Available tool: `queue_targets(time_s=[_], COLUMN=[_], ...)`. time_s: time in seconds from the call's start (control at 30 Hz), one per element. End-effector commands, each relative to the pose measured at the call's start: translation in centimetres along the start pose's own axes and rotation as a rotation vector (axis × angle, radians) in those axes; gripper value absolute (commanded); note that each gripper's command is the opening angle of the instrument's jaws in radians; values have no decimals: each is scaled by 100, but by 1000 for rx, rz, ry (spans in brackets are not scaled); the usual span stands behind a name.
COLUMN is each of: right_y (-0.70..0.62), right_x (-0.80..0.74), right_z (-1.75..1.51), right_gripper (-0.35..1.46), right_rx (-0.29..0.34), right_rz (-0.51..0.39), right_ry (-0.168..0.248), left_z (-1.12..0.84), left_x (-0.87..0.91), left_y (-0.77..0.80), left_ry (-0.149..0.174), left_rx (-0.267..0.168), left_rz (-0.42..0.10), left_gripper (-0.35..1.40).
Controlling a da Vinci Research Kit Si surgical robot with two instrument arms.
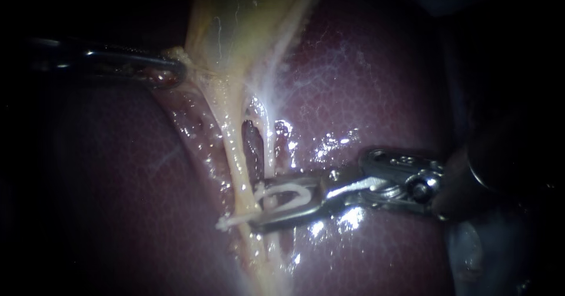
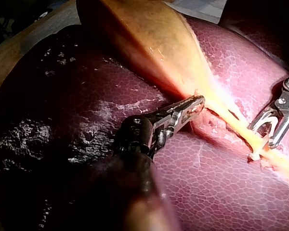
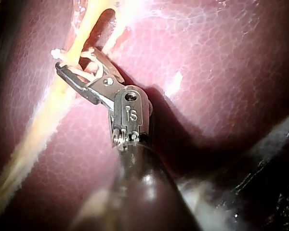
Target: Clipping second clip left tube
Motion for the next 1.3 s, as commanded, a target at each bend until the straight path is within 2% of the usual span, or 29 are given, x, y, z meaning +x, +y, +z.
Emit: queue_targets(time_s=[0.03,0.23,0.47,0.7,0.97,1.2,1.3], right_y=[0,1,-5,-22,-47,-52,-52], right_x=[1,8,16,28,44,47,47], right_z=[2,14,27,34,33,31,31], right_gripper=[46,48,48,47,47,40,30], right_rx=[1,11,63,117,142,144,145], right_rz=[6,30,66,98,110,112,112], right_ry=[4,36,64,91,105,105,105], left_z=[0,2,3,3,3,3,3], left_x=[0,1,2,2,2,2,2], left_y=[0,-1,-1,-1,-1,-1,-1], left_ry=[0,-1,-1,-1,-1,-1,-1], left_rx=[0,-4,-5,-5,-5,-5,-5], left_rz=[0,1,1,1,1,1,1], left_gripper=[-35,-35,-35,-35,-35,-35,-35])
